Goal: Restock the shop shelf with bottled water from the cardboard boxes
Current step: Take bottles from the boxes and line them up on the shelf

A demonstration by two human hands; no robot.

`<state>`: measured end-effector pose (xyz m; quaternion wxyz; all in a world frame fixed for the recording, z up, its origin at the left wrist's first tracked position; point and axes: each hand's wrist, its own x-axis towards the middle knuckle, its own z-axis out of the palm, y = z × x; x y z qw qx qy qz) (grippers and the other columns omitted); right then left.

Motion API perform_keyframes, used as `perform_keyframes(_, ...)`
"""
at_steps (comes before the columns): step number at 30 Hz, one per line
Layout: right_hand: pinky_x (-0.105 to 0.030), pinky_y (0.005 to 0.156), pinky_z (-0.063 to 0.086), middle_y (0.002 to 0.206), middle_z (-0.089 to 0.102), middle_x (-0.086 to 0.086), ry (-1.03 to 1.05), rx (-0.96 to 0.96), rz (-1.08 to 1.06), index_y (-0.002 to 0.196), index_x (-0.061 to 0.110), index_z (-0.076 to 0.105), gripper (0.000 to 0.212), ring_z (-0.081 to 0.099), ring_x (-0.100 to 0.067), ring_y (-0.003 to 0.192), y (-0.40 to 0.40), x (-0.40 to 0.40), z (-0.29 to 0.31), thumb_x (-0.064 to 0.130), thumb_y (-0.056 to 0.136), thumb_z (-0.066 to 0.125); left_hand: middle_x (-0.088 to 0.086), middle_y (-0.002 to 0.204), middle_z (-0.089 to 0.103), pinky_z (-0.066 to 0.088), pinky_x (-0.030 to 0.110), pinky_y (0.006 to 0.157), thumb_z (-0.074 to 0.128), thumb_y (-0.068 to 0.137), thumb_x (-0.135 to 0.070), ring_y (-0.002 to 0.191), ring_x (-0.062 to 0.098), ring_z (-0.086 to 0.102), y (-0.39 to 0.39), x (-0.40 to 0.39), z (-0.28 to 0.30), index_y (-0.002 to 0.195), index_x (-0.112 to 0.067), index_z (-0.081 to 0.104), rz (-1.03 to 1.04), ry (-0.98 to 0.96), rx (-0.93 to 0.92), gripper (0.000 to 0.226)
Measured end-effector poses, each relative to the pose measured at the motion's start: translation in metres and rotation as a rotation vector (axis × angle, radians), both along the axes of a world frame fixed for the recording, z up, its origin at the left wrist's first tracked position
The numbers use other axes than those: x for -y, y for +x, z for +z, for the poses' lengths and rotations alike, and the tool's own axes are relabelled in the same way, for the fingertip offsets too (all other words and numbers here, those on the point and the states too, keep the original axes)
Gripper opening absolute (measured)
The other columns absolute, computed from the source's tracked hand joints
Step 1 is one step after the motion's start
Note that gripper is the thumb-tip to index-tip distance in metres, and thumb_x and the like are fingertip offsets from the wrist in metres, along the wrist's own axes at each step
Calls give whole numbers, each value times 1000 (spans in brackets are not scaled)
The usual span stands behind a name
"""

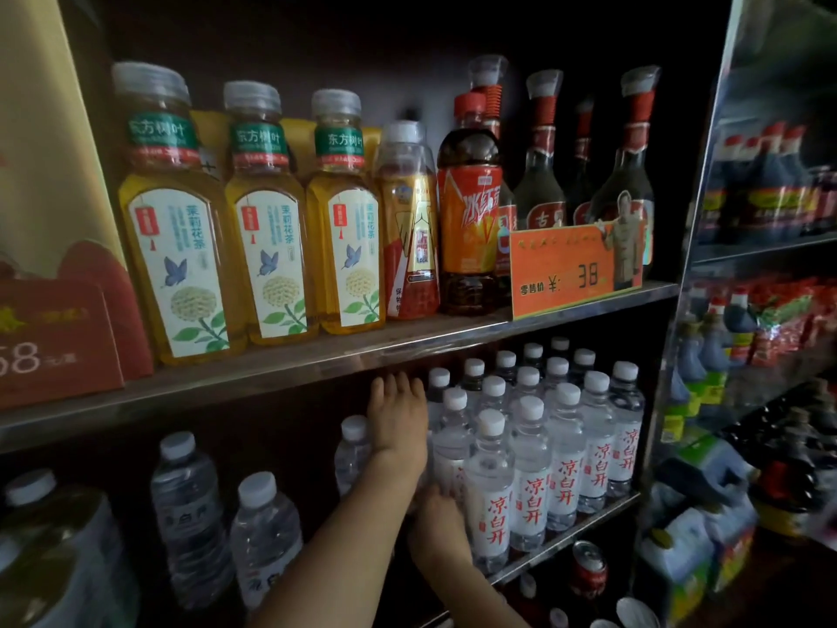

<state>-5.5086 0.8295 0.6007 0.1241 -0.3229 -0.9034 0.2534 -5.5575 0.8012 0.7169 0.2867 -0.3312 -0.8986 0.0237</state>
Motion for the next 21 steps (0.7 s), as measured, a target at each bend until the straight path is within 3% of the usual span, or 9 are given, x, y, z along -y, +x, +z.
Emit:
perform_keyframes(3, -31, 90, 46, 121, 61, -13, -57, -39, 13, 122, 7, 48, 31, 58, -28, 114, 15, 2, 7, 11, 92, 43, 16, 141, 39, 23, 40, 110, 36, 96, -11, 129, 30, 36, 3, 3, -3, 143, 1, 26, 14, -88, -32, 49)
perform_keyframes(5, -32, 88, 47, 118, 63, -15, -90, -89, 30, 119, 6, 51, 30, 59, -31, 112, 27, 5, 13, 13, 91, 46, 18, 155, 18, 10, 44, 117, 38, 97, -13, 142, 33, 19, 11, 10, 0, 149, 3, 5, 19, -94, -25, 64)
perform_keyframes(7, -33, 86, 47, 115, 65, -16, -98, -133, 48, 116, 5, 54, 28, 59, -33, 110, 43, 8, 20, 14, 89, 49, 20, 157, 9, 1, 48, 117, 41, 96, -16, 146, 34, 9, 23, 18, 0, 149, 3, 0, 7, -107, -19, 70)
perform_keyframes(9, -31, 85, 45, 111, 66, -14, -99, -161, 80, 108, 9, 57, 22, 57, -33, 111, 63, 12, 26, 11, 87, 52, 20, 156, 15, 1, 49, 117, 47, 92, -22, 145, 34, 13, 38, 26, -3, 149, 1, 8, -35, -91, -20, 72)
perform_keyframes(11, -25, 83, 42, 104, 66, -9, -106, -173, 98, 99, 16, 60, 18, 56, -31, 111, 88, 13, 33, 9, 83, 56, 15, 144, 40, 18, 47, 115, 62, 82, -29, 135, 31, 37, 53, 37, -6, 143, -5, 35, -127, 11, -9, 71)
perform_keyframes(13, -27, 84, 47, 101, 68, -8, -136, -191, 78, 108, 11, 63, 27, 61, -27, 106, 118, 11, 37, 10, 81, 60, 5, 114, 61, 38, 41, 98, 78, 63, -31, 105, 26, 60, 69, 46, -9, 115, -13, 64, -248, 93, -18, 57)
perform_keyframes(14, -28, 83, 49, 99, 70, -7, -160, -194, 49, 112, 10, 62, 31, 63, -26, 103, 135, 9, 38, 12, 81, 62, 2, 104, 63, 41, 39, 92, 81, 58, -31, 95, 25, 63, 79, 50, -10, 103, -15, 67, -315, 160, -17, 50)
perform_keyframes(18, -26, 80, 48, 87, 70, 0, -119, -200, -79, 103, 12, 67, 27, 64, -20, 96, 219, -1, 38, 24, 78, 68, -5, 124, 56, 39, 34, 98, 63, 83, -30, 112, 21, 56, 143, 55, -18, 122, -22, 57, -464, 301, 306, 40)
perform_keyframes(21, -21, 74, 48, 73, 62, 8, -172, -229, -210, 101, 16, 68, 29, 63, -11, 83, 296, -9, 33, 28, 76, 73, -5, 135, 52, 42, 30, 98, 64, 86, -30, 121, 17, 52, 204, 45, -30, 131, -22, 51, -617, 389, 570, 47)
